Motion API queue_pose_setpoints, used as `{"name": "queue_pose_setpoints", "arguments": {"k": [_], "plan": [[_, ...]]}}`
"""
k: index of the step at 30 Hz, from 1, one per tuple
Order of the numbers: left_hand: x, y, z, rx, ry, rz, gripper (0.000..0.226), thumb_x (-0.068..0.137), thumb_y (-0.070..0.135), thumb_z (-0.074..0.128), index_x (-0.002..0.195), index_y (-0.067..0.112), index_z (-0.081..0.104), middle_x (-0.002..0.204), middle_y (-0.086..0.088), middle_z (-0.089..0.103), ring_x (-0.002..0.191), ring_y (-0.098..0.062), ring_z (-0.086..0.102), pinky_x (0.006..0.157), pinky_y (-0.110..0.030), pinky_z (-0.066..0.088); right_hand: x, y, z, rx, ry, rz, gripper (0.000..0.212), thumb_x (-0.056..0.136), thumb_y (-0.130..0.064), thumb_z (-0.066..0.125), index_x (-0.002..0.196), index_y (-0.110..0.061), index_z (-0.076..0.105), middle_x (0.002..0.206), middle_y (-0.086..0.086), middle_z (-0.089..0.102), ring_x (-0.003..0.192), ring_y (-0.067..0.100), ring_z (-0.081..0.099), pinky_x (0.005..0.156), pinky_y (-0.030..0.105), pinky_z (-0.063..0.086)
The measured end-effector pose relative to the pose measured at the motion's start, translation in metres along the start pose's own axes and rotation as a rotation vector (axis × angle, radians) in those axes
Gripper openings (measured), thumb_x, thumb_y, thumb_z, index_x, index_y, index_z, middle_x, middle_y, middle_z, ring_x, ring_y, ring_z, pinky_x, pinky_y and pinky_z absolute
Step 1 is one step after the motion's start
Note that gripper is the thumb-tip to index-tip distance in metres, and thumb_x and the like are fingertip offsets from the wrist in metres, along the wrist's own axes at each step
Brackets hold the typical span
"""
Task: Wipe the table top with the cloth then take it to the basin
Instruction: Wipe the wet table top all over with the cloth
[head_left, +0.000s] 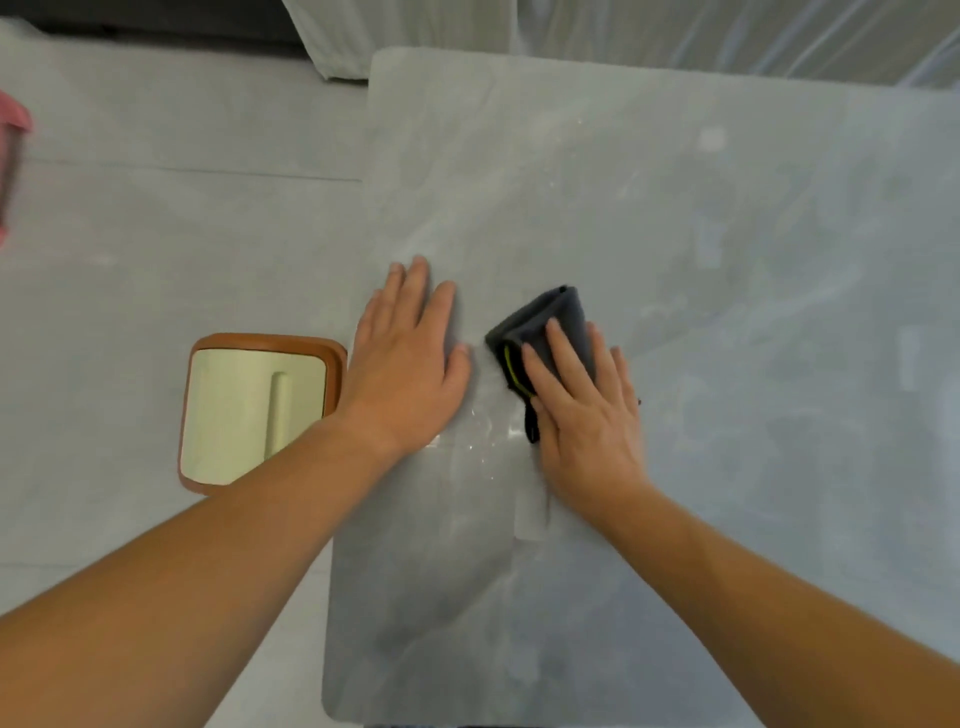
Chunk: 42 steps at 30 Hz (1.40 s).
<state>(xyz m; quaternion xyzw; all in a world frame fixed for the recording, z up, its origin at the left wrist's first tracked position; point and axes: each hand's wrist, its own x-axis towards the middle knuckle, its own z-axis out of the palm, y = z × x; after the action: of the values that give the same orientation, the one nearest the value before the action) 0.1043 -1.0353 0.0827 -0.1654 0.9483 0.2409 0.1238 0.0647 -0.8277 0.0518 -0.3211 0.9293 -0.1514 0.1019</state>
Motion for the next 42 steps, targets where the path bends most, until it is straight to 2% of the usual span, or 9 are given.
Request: {"name": "queue_pose_setpoints", "arguments": {"k": [3, 8, 11, 16, 22, 28, 34, 39, 42], "plan": [[0.022, 0.000, -0.008, 0.036, 0.000, -0.006, 0.062, 0.102, 0.039, 0.038, 0.156, 0.014, 0.018, 0.167, -0.014, -0.004, 0.154, -0.027, -0.009, 0.124, -0.044, 0.002, 0.035, 0.030, -0.014, -0.030, -0.041, -0.139, 0.051, 0.099, -0.025, 0.049, 0.150, -0.026, 0.044, 0.163, -0.001, 0.028, 0.151, 0.037, 0.017, 0.122, 0.054, 0.014], [0.038, -0.004, -0.011, 0.082, 0.003, -0.010, 0.063, 0.102, 0.042, 0.034, 0.156, 0.016, 0.017, 0.167, -0.014, -0.005, 0.153, -0.028, -0.010, 0.124, -0.045, 0.000, 0.148, 0.040, -0.029, 0.059, 0.069, 0.272, 0.049, 0.105, -0.030, 0.034, 0.154, -0.035, 0.033, 0.167, -0.005, 0.015, 0.154, 0.031, 0.004, 0.124, 0.046, 0.002], [0.049, -0.008, -0.013, 0.076, -0.008, -0.009, 0.063, 0.102, 0.043, 0.032, 0.157, 0.019, 0.015, 0.167, -0.012, -0.007, 0.153, -0.027, -0.012, 0.122, -0.043, -0.004, 0.140, 0.031, -0.027, 0.042, 0.069, 0.229, 0.051, 0.104, -0.027, 0.035, 0.155, -0.032, 0.031, 0.167, -0.004, 0.015, 0.154, 0.031, 0.003, 0.124, 0.045, 0.001], [0.054, -0.013, -0.015, 0.133, -0.020, 0.026, 0.063, 0.101, 0.046, 0.025, 0.158, 0.020, 0.014, 0.167, -0.014, -0.006, 0.153, -0.031, -0.011, 0.123, -0.045, -0.003, 0.138, 0.050, -0.039, -0.006, -0.017, 0.088, 0.053, 0.102, -0.019, 0.043, 0.154, -0.026, 0.036, 0.166, 0.002, 0.020, 0.153, 0.034, 0.012, 0.122, 0.052, 0.011], [0.054, -0.017, -0.007, 0.177, 0.024, 0.059, 0.067, 0.098, 0.045, 0.023, 0.158, 0.017, 0.014, 0.167, -0.018, -0.002, 0.153, -0.035, -0.009, 0.124, -0.050, 0.001, 0.242, 0.037, -0.041, 0.047, 0.155, 0.379, 0.050, 0.104, -0.027, 0.033, 0.154, -0.032, 0.034, 0.167, -0.004, 0.017, 0.152, 0.032, 0.010, 0.122, 0.049, 0.013], [0.053, -0.019, -0.008, 0.116, 0.045, 0.082, 0.064, 0.100, 0.040, 0.034, 0.158, 0.015, 0.019, 0.166, -0.019, 0.000, 0.153, -0.035, -0.006, 0.124, -0.049, 0.000, 0.208, 0.029, -0.037, -0.041, -0.056, -0.041, 0.052, 0.103, -0.019, 0.039, 0.154, -0.025, 0.035, 0.166, 0.002, 0.020, 0.153, 0.033, 0.011, 0.122, 0.051, 0.011], [0.054, -0.023, -0.005, 0.116, 0.052, 0.086, 0.065, 0.099, 0.041, 0.031, 0.158, 0.016, 0.018, 0.167, -0.018, -0.001, 0.153, -0.034, -0.008, 0.124, -0.049, 0.000, 0.266, 0.007, -0.031, -0.017, 0.079, 0.174, 0.051, 0.103, -0.023, 0.034, 0.154, -0.029, 0.033, 0.167, 0.000, 0.017, 0.152, 0.034, 0.009, 0.121, 0.051, 0.013], [0.052, -0.024, -0.010, 0.051, 0.038, 0.098, 0.061, 0.099, 0.038, 0.032, 0.155, 0.013, 0.027, 0.166, -0.019, 0.002, 0.153, -0.034, -0.006, 0.123, -0.050, 0.005, 0.232, 0.002, -0.027, -0.087, -0.105, -0.290, 0.051, 0.103, -0.020, 0.043, 0.154, -0.022, 0.037, 0.165, 0.004, 0.023, 0.152, 0.038, 0.013, 0.121, 0.056, 0.013], [0.042, -0.028, -0.011, 0.025, 0.044, 0.118, 0.055, 0.099, 0.037, 0.034, 0.148, 0.012, 0.037, 0.165, -0.021, 0.010, 0.154, -0.033, 0.001, 0.123, -0.049, 0.010, 0.265, 0.009, -0.035, -0.099, -0.110, -0.249, 0.050, 0.105, -0.021, 0.041, 0.154, -0.023, 0.035, 0.165, 0.003, 0.021, 0.152, 0.036, 0.013, 0.120, 0.056, 0.014]]}}
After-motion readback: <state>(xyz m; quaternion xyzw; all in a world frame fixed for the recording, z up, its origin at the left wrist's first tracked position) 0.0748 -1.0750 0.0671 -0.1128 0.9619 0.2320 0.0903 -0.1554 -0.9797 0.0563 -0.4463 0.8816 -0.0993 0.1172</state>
